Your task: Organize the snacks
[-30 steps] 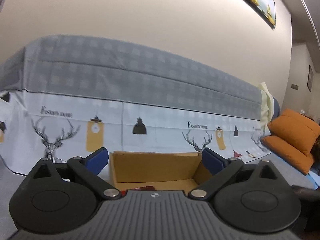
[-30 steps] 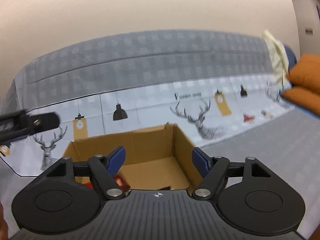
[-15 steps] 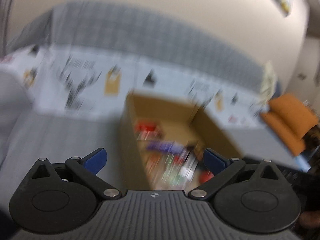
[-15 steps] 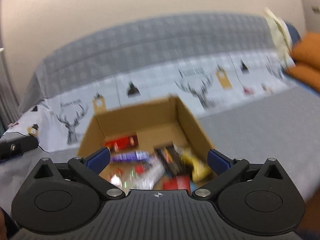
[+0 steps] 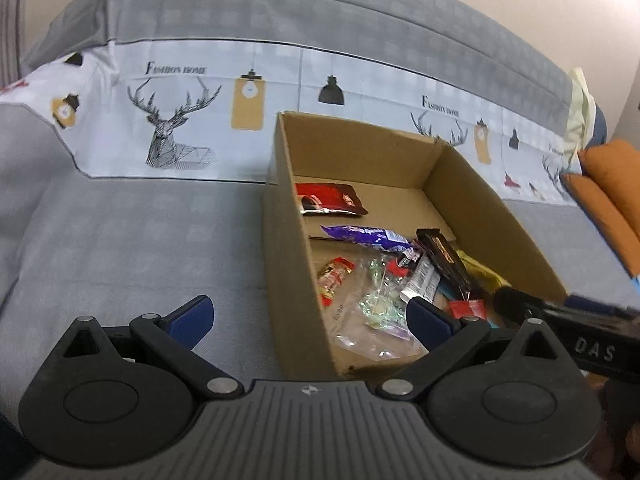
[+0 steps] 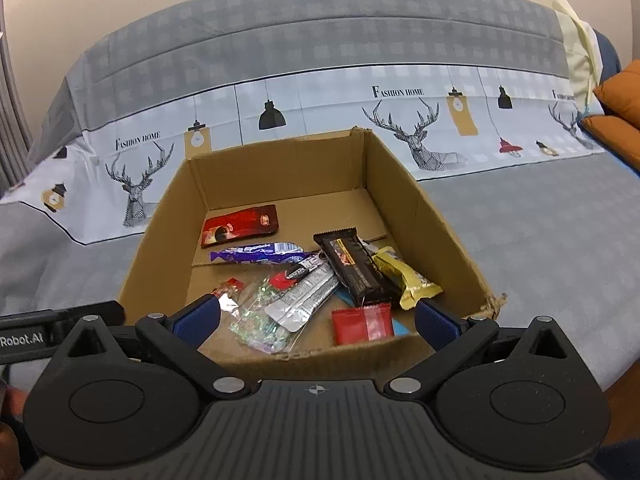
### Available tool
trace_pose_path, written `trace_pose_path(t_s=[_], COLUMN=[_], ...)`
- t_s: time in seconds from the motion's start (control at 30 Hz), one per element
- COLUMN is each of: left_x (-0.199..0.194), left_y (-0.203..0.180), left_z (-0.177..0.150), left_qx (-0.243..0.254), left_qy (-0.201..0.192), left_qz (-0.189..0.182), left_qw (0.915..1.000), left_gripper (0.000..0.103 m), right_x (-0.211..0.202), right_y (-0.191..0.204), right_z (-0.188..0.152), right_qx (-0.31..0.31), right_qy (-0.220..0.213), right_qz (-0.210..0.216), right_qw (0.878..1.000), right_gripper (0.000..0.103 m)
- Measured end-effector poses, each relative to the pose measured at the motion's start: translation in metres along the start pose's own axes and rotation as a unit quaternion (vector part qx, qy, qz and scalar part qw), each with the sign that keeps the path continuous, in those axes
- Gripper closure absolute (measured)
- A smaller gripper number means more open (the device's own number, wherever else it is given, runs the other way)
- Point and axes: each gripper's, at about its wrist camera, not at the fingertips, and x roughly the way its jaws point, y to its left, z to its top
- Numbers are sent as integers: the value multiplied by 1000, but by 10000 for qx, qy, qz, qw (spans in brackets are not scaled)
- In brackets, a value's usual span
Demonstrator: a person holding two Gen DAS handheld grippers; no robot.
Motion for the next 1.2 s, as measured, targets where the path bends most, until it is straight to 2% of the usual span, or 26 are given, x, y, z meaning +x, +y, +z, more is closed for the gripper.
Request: trace_pose_path(t_s=[0.17,0.47,1.2], left_x=[4,12,13], left_y=[-7,-7,-8], left_z=[0,1,2], left_qx=[37,-90,-63], left_qy=[3,255,321], left_qz=[-10,30,96], left_qw=[10000,9996,9994], left_gripper=[1,1,1], right_x=[3,1,-2], right_y=[-3,-7,-5], right_z=[4,1,0], right_qx=[-91,-119,-168], right_qy=[-63,-67,-87], right_qz=[-142,-146,-109], right_qw=[9998,9998,9998], right_gripper=[0,0,0])
